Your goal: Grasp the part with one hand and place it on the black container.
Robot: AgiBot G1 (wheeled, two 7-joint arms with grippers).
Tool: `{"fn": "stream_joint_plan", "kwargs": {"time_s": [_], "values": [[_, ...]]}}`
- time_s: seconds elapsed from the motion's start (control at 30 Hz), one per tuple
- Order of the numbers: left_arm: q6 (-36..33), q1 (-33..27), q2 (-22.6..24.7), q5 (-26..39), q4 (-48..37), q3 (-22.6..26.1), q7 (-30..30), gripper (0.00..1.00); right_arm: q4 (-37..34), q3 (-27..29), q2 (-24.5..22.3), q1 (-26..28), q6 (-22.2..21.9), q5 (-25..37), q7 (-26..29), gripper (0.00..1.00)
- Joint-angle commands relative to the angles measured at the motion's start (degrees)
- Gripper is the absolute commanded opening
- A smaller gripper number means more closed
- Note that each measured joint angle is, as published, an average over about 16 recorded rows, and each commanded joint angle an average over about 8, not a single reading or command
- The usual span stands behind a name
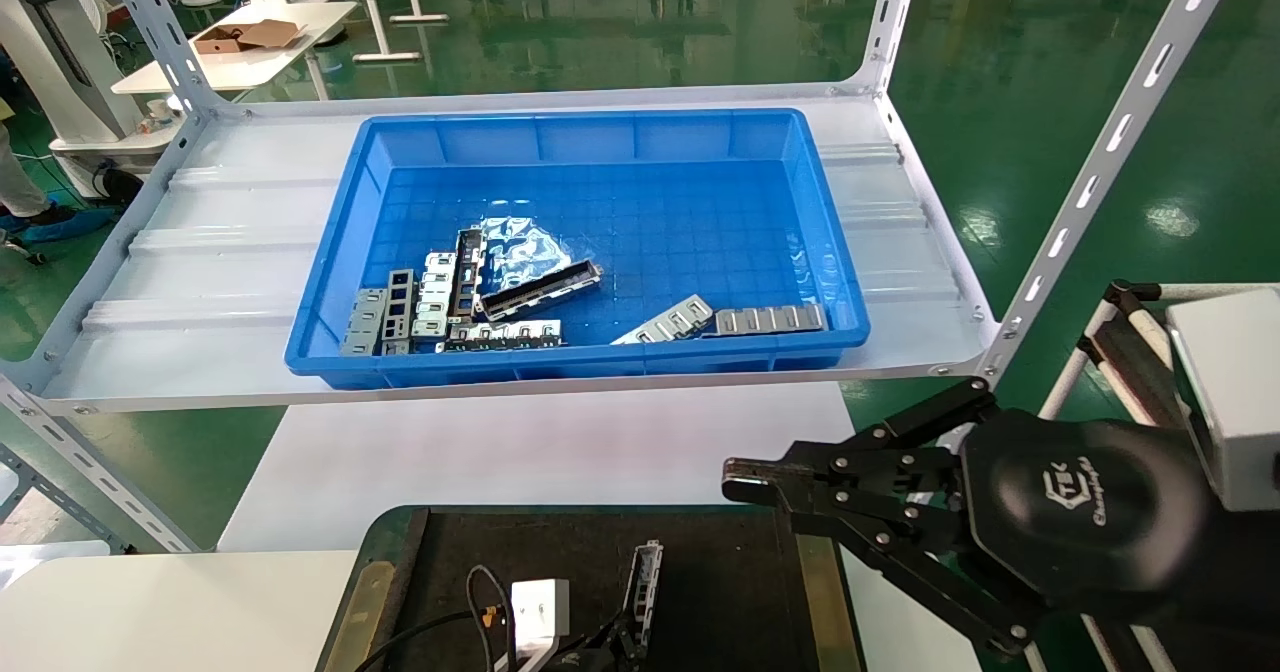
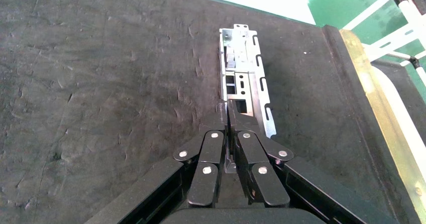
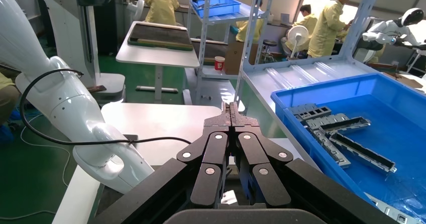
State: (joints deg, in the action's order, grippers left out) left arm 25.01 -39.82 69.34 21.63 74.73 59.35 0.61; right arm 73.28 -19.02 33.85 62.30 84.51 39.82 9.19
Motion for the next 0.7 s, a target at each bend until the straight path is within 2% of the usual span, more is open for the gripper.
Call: {"fn": "stream_joint_plan", "kwargs": {"time_s": [0.03,0.1,0.13,0.2,0.7], "values": [[0.25,0.03,0.13,-0.11,-0.06,0.04,-0.01,0.52,0.00,0.00,0.00,0.00,0.00,0.00,0.00,0.65],[0.43,0.08,0.20,-0.10,-0.08,0.03,-0.03,0.77,0.00,-0.01,0.00,0.00,0.00,0.00,0.00,0.88],[0.49,0.10,0.23,-0.10,-0.08,0.02,-0.04,0.89,0.00,-0.01,0.00,0.00,0.00,-0.01,0.00,0.96],[0.60,0.12,0.27,-0.08,-0.06,-0.01,-0.06,1.00,0.00,-0.01,0.00,0.00,0.00,-0.01,-0.01,1.00],[0.80,0.18,0.27,0.39,0.73,-0.15,0.05,1.00,0.00,-0.03,-0.01,0.01,-0.01,-0.02,-0.02,1.00]]}}
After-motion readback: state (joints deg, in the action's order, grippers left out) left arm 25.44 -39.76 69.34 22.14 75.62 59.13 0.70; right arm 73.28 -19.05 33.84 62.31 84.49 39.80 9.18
